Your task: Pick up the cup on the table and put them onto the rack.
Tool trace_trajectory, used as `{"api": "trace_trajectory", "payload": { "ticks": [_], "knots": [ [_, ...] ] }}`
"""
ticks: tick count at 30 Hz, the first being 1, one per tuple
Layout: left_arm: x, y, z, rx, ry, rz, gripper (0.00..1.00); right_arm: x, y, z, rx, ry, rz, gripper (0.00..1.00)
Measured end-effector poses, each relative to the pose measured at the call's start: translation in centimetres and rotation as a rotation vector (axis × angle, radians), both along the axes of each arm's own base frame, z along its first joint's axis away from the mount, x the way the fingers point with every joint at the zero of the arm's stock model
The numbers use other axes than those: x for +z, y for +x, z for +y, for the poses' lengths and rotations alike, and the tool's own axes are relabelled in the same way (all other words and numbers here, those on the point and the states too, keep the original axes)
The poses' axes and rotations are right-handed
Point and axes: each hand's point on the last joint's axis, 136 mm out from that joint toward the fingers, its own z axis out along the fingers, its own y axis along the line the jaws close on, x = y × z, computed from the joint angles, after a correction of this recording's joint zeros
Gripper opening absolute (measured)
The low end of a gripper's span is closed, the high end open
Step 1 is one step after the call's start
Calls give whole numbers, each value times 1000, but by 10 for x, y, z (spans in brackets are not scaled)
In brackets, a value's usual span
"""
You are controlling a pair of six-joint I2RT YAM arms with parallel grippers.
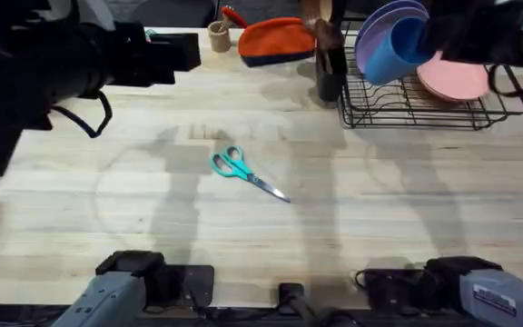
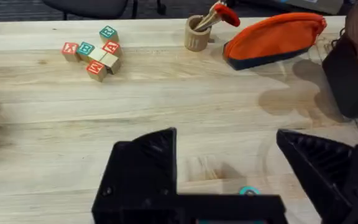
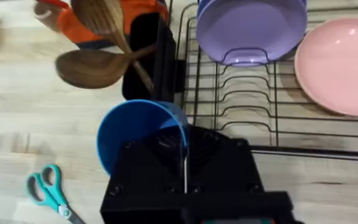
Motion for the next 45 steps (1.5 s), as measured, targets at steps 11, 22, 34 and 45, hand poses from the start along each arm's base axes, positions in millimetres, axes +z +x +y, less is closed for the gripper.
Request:
{"api": "trace_trajectory", "payload": {
  "ticks": [11,22,34,45],
  "knots": [
    [0,0,0,0,0,0,993,-53,20,1,0,-8,156,31],
    [0,0,0,0,0,0,992,-82,28,1,0,-12,237,32],
    [0,0,0,0,0,0,994,-87,29,1,0,-12,249,33],
    [0,0,0,0,0,0,993,-122,44,-6,-23,-19,330,32]
  ]
}}
